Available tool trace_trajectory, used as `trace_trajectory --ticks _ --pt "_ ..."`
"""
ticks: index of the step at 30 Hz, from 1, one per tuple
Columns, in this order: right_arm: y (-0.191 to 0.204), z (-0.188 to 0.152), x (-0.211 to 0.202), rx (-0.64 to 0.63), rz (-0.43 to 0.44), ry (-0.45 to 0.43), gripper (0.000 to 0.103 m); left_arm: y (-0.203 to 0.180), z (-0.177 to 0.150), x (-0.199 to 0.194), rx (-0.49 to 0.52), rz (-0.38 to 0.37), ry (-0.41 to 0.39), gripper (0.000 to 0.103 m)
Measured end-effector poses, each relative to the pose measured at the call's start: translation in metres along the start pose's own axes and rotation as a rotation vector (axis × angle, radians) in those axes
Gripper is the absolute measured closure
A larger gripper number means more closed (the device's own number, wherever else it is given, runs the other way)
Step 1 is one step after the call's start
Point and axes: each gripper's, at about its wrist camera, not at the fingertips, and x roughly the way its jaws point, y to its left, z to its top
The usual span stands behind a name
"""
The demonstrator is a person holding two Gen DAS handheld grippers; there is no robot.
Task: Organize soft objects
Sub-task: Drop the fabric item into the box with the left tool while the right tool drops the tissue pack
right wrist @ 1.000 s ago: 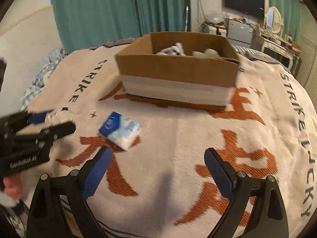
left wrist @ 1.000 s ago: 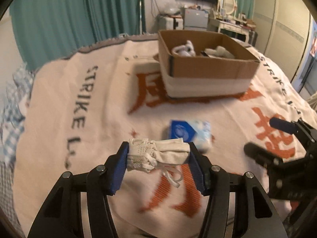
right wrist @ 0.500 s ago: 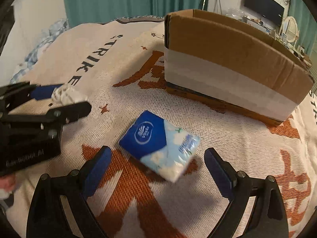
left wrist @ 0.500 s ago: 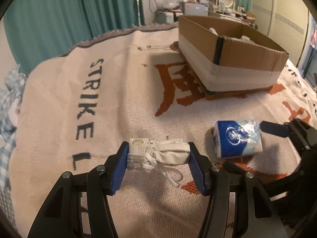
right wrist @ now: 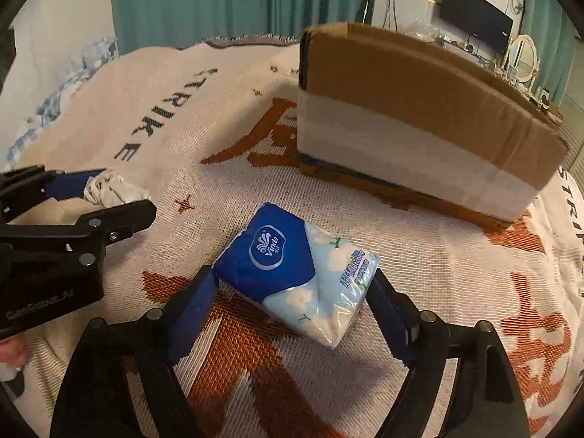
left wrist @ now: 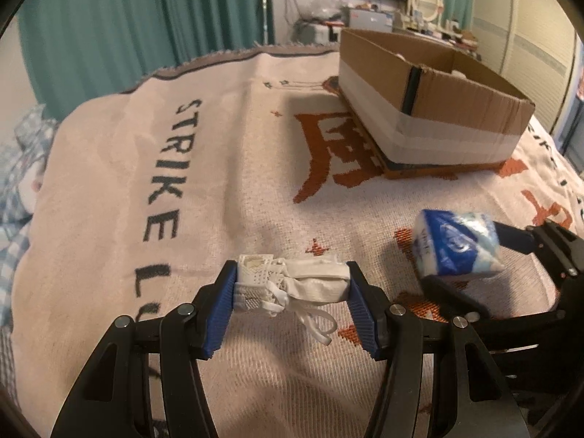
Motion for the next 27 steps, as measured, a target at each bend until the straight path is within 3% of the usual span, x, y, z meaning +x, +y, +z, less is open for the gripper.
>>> trace_trajectory --ticks 11,19,27 --pt "-0.022 0.008 -0.093 0.036 0.028 -0.135 0.024 -0.029 0.011 -0.073 -0.008 0.001 -0.099 0.046" --pt "-0.06 0.019 -0.177 0.085 0.066 -0.274 0.026 -0.06 0.031 -0.126 0.01 0.006 -0.18 0.046" --pt "-0.112 0.054 -0.227 0.098 0.068 -0.385 0.027 -0.099 0.068 -0.141 0.058 -0.023 -0.239 0.046"
